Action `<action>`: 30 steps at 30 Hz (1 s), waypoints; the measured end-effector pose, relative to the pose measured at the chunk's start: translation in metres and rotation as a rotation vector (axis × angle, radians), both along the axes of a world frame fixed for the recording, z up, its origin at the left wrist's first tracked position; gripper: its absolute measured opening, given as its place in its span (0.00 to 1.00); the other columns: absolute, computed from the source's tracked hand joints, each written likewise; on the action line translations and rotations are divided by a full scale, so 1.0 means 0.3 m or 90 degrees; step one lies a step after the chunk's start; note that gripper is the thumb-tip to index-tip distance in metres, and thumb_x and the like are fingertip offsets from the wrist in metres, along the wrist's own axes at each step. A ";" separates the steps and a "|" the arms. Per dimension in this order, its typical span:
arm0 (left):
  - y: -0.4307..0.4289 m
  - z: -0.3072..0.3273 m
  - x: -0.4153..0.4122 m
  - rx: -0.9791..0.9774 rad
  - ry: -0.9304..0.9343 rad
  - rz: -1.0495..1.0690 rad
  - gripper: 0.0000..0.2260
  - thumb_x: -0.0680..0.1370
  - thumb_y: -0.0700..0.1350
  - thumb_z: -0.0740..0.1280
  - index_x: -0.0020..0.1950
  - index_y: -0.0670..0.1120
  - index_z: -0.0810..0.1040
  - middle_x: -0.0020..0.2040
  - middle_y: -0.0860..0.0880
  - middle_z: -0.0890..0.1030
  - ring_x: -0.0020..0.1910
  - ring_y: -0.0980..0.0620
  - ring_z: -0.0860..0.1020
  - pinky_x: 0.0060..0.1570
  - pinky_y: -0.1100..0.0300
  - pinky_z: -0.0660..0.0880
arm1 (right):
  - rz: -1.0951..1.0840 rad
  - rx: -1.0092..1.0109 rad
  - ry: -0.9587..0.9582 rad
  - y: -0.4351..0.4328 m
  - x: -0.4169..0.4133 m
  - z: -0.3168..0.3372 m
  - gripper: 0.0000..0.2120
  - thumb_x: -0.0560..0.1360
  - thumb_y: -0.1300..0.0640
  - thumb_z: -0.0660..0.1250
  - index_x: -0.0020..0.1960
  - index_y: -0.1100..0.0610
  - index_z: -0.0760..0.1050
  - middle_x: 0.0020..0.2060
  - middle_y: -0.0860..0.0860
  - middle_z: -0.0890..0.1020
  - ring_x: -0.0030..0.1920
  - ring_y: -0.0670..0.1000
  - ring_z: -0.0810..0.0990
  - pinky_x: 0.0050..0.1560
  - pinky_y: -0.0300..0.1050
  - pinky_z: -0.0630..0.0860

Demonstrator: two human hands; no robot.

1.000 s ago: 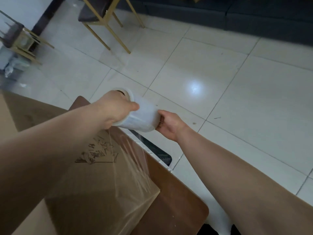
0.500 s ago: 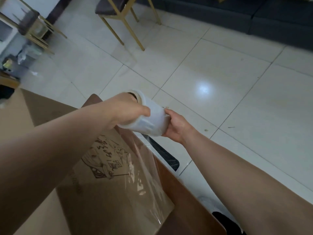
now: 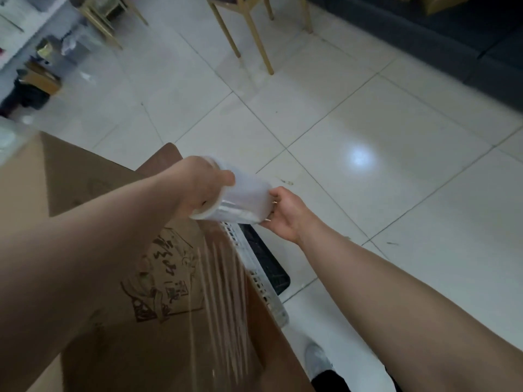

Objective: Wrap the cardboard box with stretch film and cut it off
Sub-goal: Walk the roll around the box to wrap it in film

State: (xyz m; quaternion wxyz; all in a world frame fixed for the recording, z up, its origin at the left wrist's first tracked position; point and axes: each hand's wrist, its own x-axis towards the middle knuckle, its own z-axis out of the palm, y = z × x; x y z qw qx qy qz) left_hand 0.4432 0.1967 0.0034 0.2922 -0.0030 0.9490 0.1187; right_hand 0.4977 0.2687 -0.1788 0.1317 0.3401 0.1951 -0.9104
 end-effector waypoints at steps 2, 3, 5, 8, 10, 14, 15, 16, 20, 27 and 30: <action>0.009 0.004 -0.012 -0.083 0.033 -0.078 0.12 0.76 0.48 0.67 0.38 0.42 0.73 0.33 0.47 0.72 0.36 0.45 0.73 0.35 0.56 0.70 | 0.055 0.021 -0.008 0.009 -0.040 -0.003 0.09 0.81 0.59 0.54 0.56 0.60 0.70 0.43 0.55 0.74 0.42 0.53 0.75 0.49 0.50 0.74; 0.016 0.009 -0.016 -0.111 0.032 -0.090 0.11 0.76 0.49 0.67 0.42 0.41 0.75 0.36 0.46 0.73 0.36 0.47 0.73 0.34 0.56 0.69 | 0.080 0.029 -0.006 0.010 -0.058 0.000 0.09 0.81 0.58 0.55 0.57 0.60 0.70 0.43 0.55 0.74 0.42 0.53 0.75 0.49 0.49 0.73; 0.025 0.018 -0.029 -0.155 0.029 -0.103 0.13 0.76 0.50 0.67 0.45 0.39 0.75 0.38 0.45 0.73 0.34 0.49 0.71 0.30 0.59 0.65 | 0.109 0.034 0.002 0.013 -0.100 0.003 0.12 0.82 0.56 0.55 0.60 0.61 0.70 0.45 0.55 0.74 0.43 0.52 0.75 0.48 0.48 0.75; 0.028 0.029 -0.054 -0.212 0.024 -0.127 0.14 0.77 0.49 0.67 0.41 0.39 0.70 0.33 0.46 0.68 0.29 0.50 0.65 0.28 0.59 0.59 | 0.140 0.022 0.021 0.005 -0.164 0.004 0.19 0.83 0.52 0.56 0.68 0.62 0.68 0.57 0.57 0.75 0.50 0.54 0.78 0.47 0.51 0.80; 0.028 0.029 -0.072 -0.224 0.010 -0.132 0.13 0.77 0.48 0.67 0.41 0.38 0.72 0.33 0.46 0.68 0.29 0.50 0.65 0.28 0.60 0.60 | 0.157 0.005 0.026 -0.010 -0.199 0.001 0.19 0.83 0.50 0.57 0.69 0.61 0.68 0.62 0.58 0.75 0.56 0.57 0.79 0.54 0.57 0.80; -0.005 0.012 -0.133 -0.169 -0.009 -0.031 0.14 0.75 0.49 0.68 0.54 0.39 0.77 0.48 0.43 0.79 0.47 0.46 0.77 0.46 0.57 0.73 | 0.172 -0.028 0.052 -0.022 -0.243 -0.009 0.15 0.83 0.51 0.56 0.61 0.59 0.72 0.56 0.58 0.78 0.51 0.57 0.81 0.42 0.54 0.81; -0.017 0.009 -0.156 -0.115 -0.022 0.035 0.17 0.74 0.51 0.69 0.56 0.40 0.77 0.51 0.43 0.79 0.50 0.45 0.77 0.52 0.54 0.75 | 0.168 -0.037 0.052 -0.023 -0.251 -0.014 0.13 0.82 0.51 0.56 0.58 0.59 0.73 0.52 0.58 0.78 0.48 0.56 0.81 0.40 0.52 0.81; -0.026 0.007 -0.176 -0.049 -0.041 0.111 0.21 0.72 0.55 0.70 0.56 0.41 0.77 0.51 0.43 0.80 0.50 0.44 0.78 0.54 0.51 0.75 | 0.167 -0.043 0.054 -0.027 -0.261 -0.021 0.13 0.82 0.52 0.56 0.56 0.59 0.72 0.50 0.57 0.78 0.47 0.56 0.80 0.39 0.52 0.81; -0.044 -0.017 -0.248 0.127 -0.096 0.325 0.22 0.72 0.58 0.70 0.54 0.41 0.78 0.51 0.41 0.83 0.47 0.43 0.82 0.51 0.52 0.78 | 0.174 -0.057 0.078 -0.052 -0.295 -0.038 0.14 0.81 0.52 0.55 0.60 0.59 0.71 0.50 0.57 0.77 0.49 0.57 0.80 0.44 0.54 0.81; -0.055 -0.026 -0.328 0.073 -0.112 0.288 0.13 0.78 0.46 0.66 0.55 0.36 0.76 0.34 0.44 0.75 0.27 0.50 0.73 0.26 0.63 0.72 | 0.162 -0.069 0.072 -0.065 -0.350 -0.061 0.14 0.82 0.54 0.54 0.60 0.61 0.71 0.50 0.58 0.77 0.50 0.56 0.79 0.49 0.54 0.79; -0.072 -0.019 -0.355 -0.044 -0.071 0.129 0.15 0.79 0.48 0.65 0.54 0.36 0.78 0.38 0.37 0.79 0.34 0.49 0.80 0.40 0.55 0.78 | 0.167 -0.057 0.062 -0.077 -0.402 -0.057 0.20 0.83 0.49 0.53 0.65 0.61 0.72 0.54 0.59 0.79 0.55 0.58 0.80 0.56 0.56 0.78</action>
